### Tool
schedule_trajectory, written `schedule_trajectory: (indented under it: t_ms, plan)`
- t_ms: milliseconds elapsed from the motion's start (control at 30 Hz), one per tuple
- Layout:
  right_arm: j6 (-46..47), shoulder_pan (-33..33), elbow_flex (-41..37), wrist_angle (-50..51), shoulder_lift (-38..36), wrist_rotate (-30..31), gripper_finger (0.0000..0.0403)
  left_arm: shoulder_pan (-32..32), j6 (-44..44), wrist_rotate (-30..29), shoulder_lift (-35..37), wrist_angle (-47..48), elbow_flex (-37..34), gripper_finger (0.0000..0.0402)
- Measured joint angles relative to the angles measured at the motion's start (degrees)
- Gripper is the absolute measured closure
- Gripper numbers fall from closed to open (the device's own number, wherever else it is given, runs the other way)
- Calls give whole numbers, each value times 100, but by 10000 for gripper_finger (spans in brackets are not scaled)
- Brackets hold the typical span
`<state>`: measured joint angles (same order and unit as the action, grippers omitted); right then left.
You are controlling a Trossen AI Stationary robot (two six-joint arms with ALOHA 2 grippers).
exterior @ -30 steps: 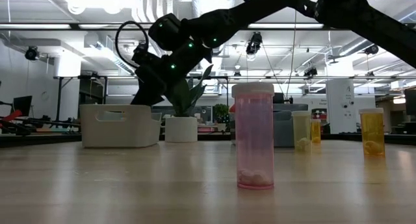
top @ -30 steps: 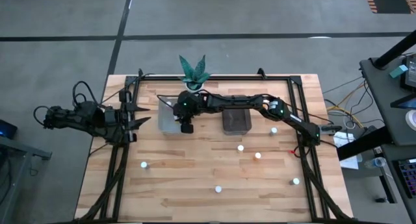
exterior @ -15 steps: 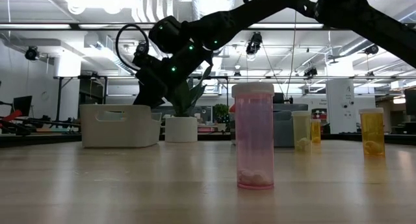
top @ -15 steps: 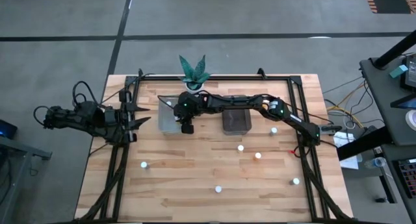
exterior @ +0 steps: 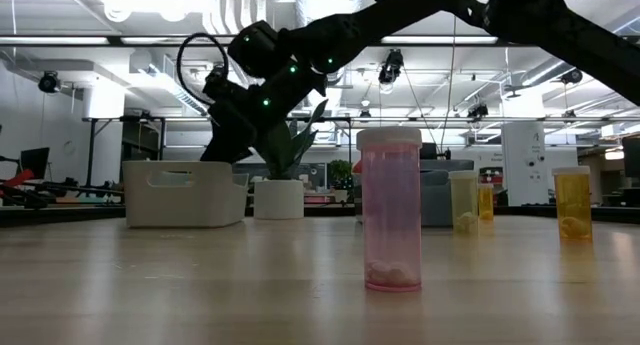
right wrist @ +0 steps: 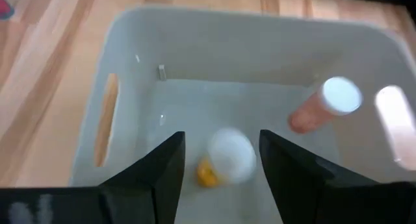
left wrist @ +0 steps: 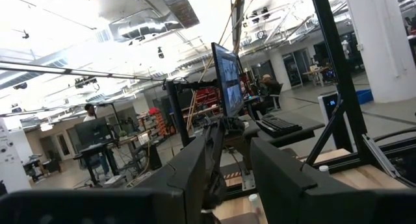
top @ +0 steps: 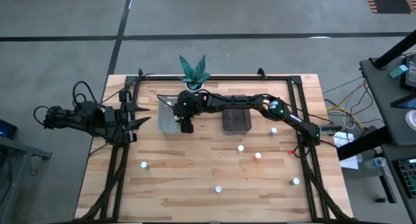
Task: Pick and place medicine bottles into bin by pill shape (circle, oval)
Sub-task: Put the top blue capsule bottle into the black bin
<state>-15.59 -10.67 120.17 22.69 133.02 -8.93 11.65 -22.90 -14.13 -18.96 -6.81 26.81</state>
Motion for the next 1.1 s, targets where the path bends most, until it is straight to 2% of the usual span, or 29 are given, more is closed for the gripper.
schedule_trajectory:
  t_ms: [233, 667, 833, 1100]
  plan:
    - [63, 180, 143, 671, -440, 1, 213, 1, 1, 1, -2, 2, 0, 295]
    - [737, 981, 6, 2863, -1732, 5, 222, 1, 15, 0, -30, -5, 0, 295]
    - [1191, 1388, -550, 3012, -2337, 84, 227, 3, 87, 0, -114, -76, 0, 295]
    - [2027, 2034, -2256, 2595, -3535, 1085, 228, 3, 161, 0, -317, -297, 0, 295]
